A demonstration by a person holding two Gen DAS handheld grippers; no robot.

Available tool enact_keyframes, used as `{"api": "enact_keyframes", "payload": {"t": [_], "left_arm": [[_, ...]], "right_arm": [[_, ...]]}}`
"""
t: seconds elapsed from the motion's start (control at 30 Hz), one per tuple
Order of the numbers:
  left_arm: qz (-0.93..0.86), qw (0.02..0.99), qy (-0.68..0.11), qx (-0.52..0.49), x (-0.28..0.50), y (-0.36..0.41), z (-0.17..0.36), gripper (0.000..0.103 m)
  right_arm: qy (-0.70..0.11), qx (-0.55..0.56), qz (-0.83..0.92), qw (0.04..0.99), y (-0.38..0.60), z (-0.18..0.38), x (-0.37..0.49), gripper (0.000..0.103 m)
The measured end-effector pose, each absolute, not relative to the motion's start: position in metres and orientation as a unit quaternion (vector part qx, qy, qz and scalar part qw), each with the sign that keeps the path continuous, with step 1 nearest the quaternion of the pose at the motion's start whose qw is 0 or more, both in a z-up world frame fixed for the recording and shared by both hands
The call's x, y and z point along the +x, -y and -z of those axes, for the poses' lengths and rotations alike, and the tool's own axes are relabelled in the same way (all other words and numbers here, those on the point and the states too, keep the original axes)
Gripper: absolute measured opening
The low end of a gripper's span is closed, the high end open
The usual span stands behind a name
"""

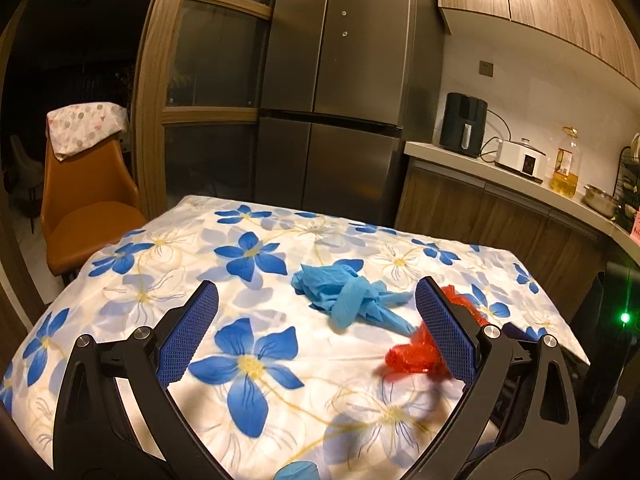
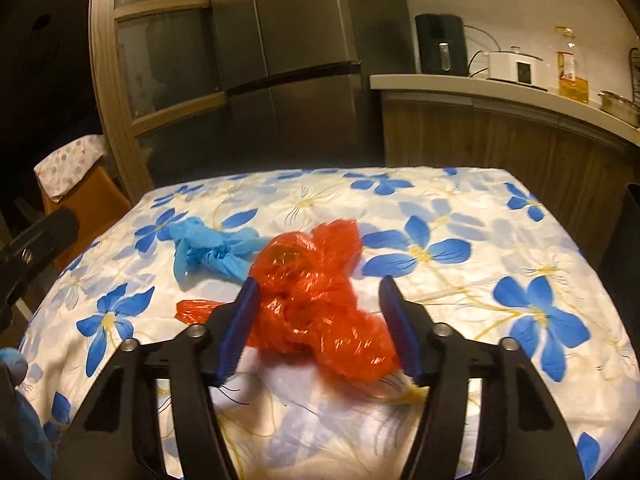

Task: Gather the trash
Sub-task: 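Grasp the blue glove with the left gripper while the right gripper grasps the red plastic bag, then carry the blue glove and red bag over the black bin with both grippers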

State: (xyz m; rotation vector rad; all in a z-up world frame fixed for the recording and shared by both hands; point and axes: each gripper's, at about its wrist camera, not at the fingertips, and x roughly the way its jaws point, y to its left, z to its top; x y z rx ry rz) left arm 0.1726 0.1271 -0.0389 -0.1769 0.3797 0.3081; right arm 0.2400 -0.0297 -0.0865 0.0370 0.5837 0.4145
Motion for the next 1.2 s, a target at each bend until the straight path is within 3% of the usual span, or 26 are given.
{"api": "enact_keyframes", "payload": {"t": [0.23, 0.3, 0.57, 0.63, 0.7, 0.83, 0.9, 0.97, 1.03, 1.2], "left_arm": [[-0.149, 0.964, -0.202, -0.093, 0.196, -0.127, 0.047, 0.097], [-0.147, 0.963, -0.205, -0.093, 0.204, -0.125, 0.049, 0.097], [-0.145, 0.957, -0.229, -0.101, 0.243, -0.122, 0.060, 0.096], [-0.144, 0.952, -0.250, -0.102, 0.257, -0.123, 0.066, 0.089], [-0.139, 0.944, -0.280, -0.107, 0.270, -0.126, 0.073, 0.066], [-0.140, 0.928, -0.323, -0.123, 0.287, -0.134, 0.087, 0.040], [-0.135, 0.923, -0.333, -0.134, 0.289, -0.138, 0.094, 0.018], [-0.128, 0.925, -0.330, -0.138, 0.287, -0.139, 0.094, 0.007], [-0.117, 0.928, -0.325, -0.141, 0.284, -0.138, 0.093, 0.001], [-0.103, 0.937, -0.300, -0.148, 0.259, -0.132, 0.078, 0.000]], "right_arm": [[-0.275, 0.004, -0.207, 0.939, 0.032, 0.086, 0.233, 0.025], [-0.267, 0.016, -0.195, 0.944, 0.043, 0.082, 0.230, 0.013], [-0.234, 0.059, -0.147, 0.959, 0.099, 0.065, 0.217, 0.013], [-0.231, 0.064, -0.144, 0.960, 0.108, 0.063, 0.215, 0.013], [-0.229, 0.065, -0.143, 0.961, 0.112, 0.061, 0.214, 0.013], [-0.228, 0.065, -0.143, 0.961, 0.119, 0.058, 0.213, 0.013], [-0.227, 0.065, -0.142, 0.961, 0.122, 0.058, 0.211, 0.013], [-0.227, 0.065, -0.140, 0.962, 0.124, 0.058, 0.210, 0.013], [-0.228, 0.065, -0.140, 0.961, 0.125, 0.058, 0.210, 0.013], [-0.230, 0.067, -0.145, 0.960, 0.128, 0.055, 0.206, 0.013]]}}
